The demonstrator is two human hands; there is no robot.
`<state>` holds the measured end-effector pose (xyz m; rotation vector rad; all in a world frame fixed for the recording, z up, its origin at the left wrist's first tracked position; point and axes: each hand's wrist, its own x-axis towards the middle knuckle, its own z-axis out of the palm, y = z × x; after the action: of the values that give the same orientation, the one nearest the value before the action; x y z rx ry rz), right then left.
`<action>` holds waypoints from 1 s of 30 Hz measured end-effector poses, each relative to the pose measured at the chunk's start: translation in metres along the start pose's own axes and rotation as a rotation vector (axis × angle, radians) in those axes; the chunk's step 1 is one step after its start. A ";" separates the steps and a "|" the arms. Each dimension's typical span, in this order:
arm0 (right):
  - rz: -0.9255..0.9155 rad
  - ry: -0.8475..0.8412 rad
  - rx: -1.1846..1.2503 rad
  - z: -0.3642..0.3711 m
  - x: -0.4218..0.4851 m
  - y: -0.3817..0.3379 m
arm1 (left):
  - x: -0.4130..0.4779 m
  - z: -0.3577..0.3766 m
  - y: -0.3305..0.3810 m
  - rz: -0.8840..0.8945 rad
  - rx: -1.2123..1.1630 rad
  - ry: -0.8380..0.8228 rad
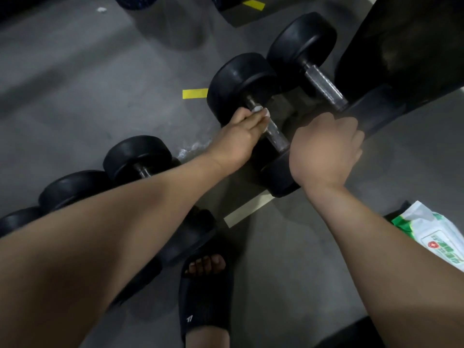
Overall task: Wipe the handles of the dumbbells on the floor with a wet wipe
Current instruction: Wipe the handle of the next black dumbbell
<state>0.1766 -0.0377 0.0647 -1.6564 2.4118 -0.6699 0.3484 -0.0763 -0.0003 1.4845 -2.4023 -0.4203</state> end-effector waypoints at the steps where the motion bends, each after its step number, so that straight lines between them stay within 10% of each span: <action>1: 0.002 0.000 -0.001 0.000 0.000 0.000 | 0.002 -0.004 -0.003 -0.005 0.028 -0.008; 6: -0.002 0.009 0.012 0.000 0.000 0.000 | 0.017 -0.001 0.011 -0.124 -0.029 0.079; 12: -0.004 0.023 0.023 0.000 -0.001 0.000 | 0.021 -0.021 0.018 0.341 0.081 -0.067; 17: 0.003 0.008 0.041 0.000 0.000 0.001 | 0.042 -0.035 0.014 0.093 0.091 -0.161; 30: 0.001 0.010 0.059 0.000 0.000 0.004 | 0.004 -0.024 0.032 0.324 -0.055 -0.103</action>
<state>0.1734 -0.0366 0.0631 -1.6328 2.3748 -0.7437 0.3301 -0.0684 0.0348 1.0468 -2.6268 -0.4913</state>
